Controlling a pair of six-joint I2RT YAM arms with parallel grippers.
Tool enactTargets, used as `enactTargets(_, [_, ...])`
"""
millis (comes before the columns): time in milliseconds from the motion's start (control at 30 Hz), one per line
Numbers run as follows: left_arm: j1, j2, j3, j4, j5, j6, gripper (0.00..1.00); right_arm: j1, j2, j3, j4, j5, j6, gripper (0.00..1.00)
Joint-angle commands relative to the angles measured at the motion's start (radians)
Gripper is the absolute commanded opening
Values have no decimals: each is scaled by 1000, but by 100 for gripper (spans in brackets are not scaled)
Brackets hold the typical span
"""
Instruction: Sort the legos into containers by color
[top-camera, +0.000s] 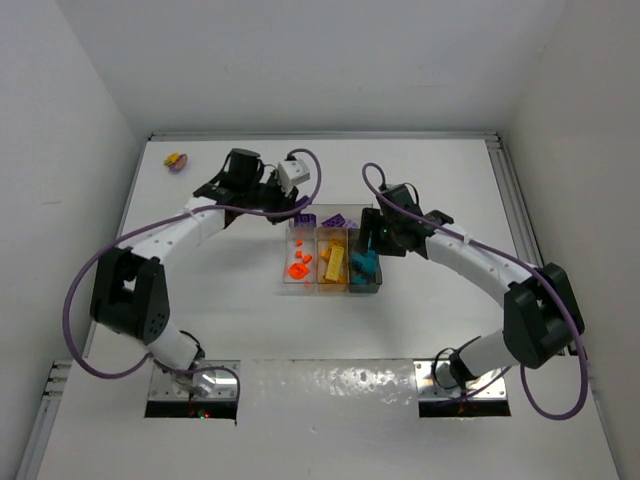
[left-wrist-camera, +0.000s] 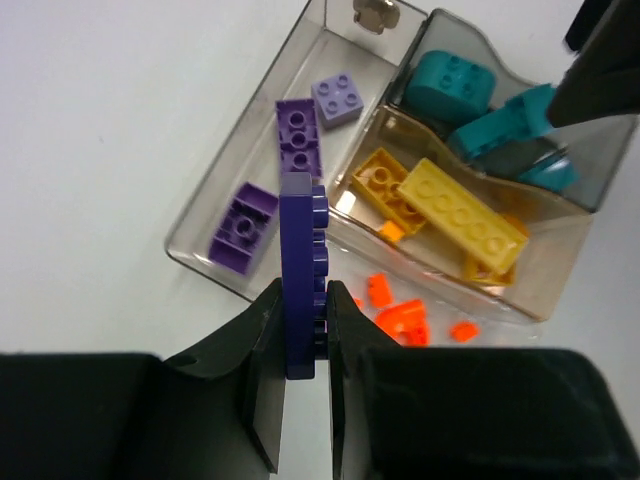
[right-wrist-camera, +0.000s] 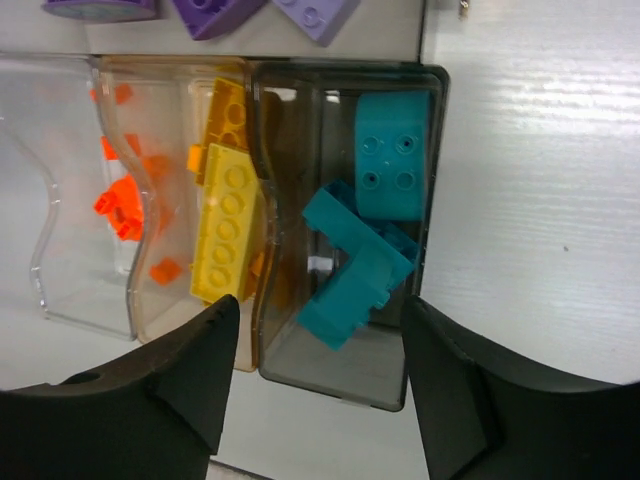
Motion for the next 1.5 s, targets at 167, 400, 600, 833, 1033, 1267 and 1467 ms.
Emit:
enactTargets(167, [-57, 195, 177, -44, -8, 398, 0, 5, -83, 88, -15, -44, -59, 72])
enactTargets(400, [-69, 313, 240, -46, -62, 559, 20, 5, -168, 59, -41, 19, -68, 74])
enactTargets(600, [-91, 331, 281, -48, -51, 562, 67, 5, -177, 55, -56, -5, -72, 74])
enactTargets(833, [-74, 282, 367, 9, -62, 325, 80, 5, -189, 62, -49, -56, -70, 73])
enactTargets(1033, [53, 284, 569, 69, -356, -199, 48, 5, -209, 59, -26, -80, -61, 57])
enactTargets(1267, [339, 384, 685, 8, -561, -309, 95, 5, -214, 36, -15, -87, -65, 46])
enactTargets(1467, [504, 556, 810, -1, -598, -185, 100, 5, -192, 10, 8, -106, -75, 47])
